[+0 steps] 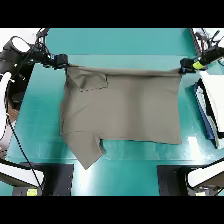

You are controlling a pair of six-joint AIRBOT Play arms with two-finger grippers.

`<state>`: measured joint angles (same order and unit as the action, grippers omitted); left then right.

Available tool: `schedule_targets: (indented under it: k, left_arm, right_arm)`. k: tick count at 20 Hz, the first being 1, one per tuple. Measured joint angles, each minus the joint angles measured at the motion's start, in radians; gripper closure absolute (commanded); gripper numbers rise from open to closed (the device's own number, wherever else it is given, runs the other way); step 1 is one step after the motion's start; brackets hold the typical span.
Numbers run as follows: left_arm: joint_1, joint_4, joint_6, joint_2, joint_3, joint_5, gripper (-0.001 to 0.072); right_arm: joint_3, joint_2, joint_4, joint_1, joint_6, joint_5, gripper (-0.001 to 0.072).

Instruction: Fold the shirts.

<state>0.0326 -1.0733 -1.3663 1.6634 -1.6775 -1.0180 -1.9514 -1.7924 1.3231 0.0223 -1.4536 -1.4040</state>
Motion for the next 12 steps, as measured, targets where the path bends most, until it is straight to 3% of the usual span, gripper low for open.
schedule_targets:
  k: [5,11,12]
  left_arm:
    - [-0.001,-0.036,0.006,0.01,-0.032,-0.111,0.068]
    - [-0.003,-0.096,-0.016,0.011,0.097,-0.262,0.0677]
    - [-0.003,-0.096,-0.017,0.011,0.128,-0.264,0.0572]
  right_arm:
    - [0.005,0.019,0.011,0.0,-0.002,0.02,0.0697]
    - [0.34,0.167,0.015,0.0,0.0,0.119,0.0692]
    - [0.394,0.187,0.014,0.001,0.0,0.141,0.0631]
